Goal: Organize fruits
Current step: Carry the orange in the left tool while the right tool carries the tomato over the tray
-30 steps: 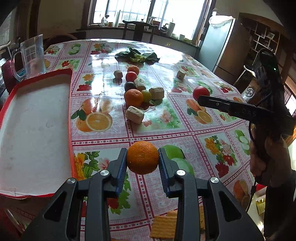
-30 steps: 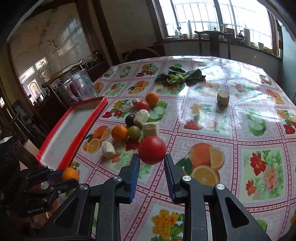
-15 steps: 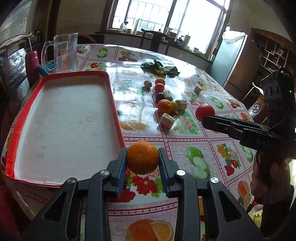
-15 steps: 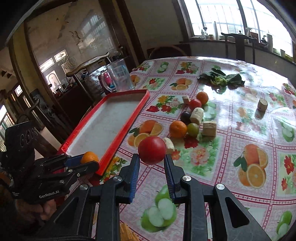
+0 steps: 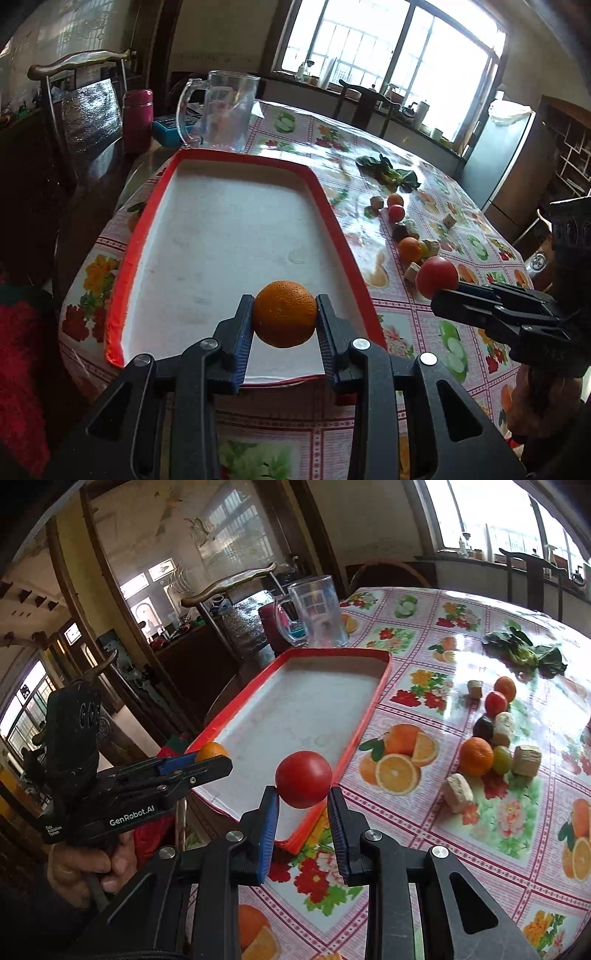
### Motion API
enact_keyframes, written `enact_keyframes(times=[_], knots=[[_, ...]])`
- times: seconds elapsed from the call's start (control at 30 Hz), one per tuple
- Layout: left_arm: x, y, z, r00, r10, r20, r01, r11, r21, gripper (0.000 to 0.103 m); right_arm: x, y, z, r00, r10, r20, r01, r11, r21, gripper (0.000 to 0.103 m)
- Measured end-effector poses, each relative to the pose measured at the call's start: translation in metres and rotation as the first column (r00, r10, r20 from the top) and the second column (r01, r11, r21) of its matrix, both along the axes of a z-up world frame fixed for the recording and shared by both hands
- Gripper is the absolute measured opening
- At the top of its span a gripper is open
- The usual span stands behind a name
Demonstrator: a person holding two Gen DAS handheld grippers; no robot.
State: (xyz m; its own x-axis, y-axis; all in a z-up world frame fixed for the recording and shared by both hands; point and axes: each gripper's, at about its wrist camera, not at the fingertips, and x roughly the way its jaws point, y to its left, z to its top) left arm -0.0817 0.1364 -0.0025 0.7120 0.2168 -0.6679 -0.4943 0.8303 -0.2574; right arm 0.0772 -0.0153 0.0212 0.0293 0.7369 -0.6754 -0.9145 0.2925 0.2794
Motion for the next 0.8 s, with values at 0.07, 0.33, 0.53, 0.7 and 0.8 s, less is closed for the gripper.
enact_keyframes(times=[0.07, 0.33, 0.53, 0.7, 0.8], knots=[[-0.005, 0.009, -0.002, 1.000, 0.020, -0.004, -0.020, 1.000, -0.001, 0.030, -0.008, 0.010, -0.001, 1.000, 0.023, 0.002, -0.023, 1.000, -0.009, 0.027], [-0.015, 0.033, -0.011, 0.998, 0.063, -0.025, -0.064, 0.998, -0.010, 0.030, -0.019, 0.046, -0.017, 0.997, 0.075, -0.025, -0.076, 0.996, -0.050, 0.027], [-0.013, 0.044, -0.018, 0.997, 0.067, -0.043, -0.068, 0.998, -0.009, 0.030, -0.022, 0.068, -0.035, 0.995, 0.095, -0.041, -0.099, 0.989, -0.108, 0.027], [-0.009, 0.050, -0.027, 0.995, 0.061, -0.079, -0.062, 0.998, -0.015, 0.030, -0.025, 0.081, -0.046, 0.992, 0.120, -0.042, -0.126, 0.980, -0.151, 0.027], [-0.007, 0.053, -0.033, 0.993, 0.057, -0.100, -0.061, 0.998, -0.029, 0.030, -0.026, 0.086, -0.051, 0.991, 0.128, -0.033, -0.132, 0.976, -0.176, 0.028]])
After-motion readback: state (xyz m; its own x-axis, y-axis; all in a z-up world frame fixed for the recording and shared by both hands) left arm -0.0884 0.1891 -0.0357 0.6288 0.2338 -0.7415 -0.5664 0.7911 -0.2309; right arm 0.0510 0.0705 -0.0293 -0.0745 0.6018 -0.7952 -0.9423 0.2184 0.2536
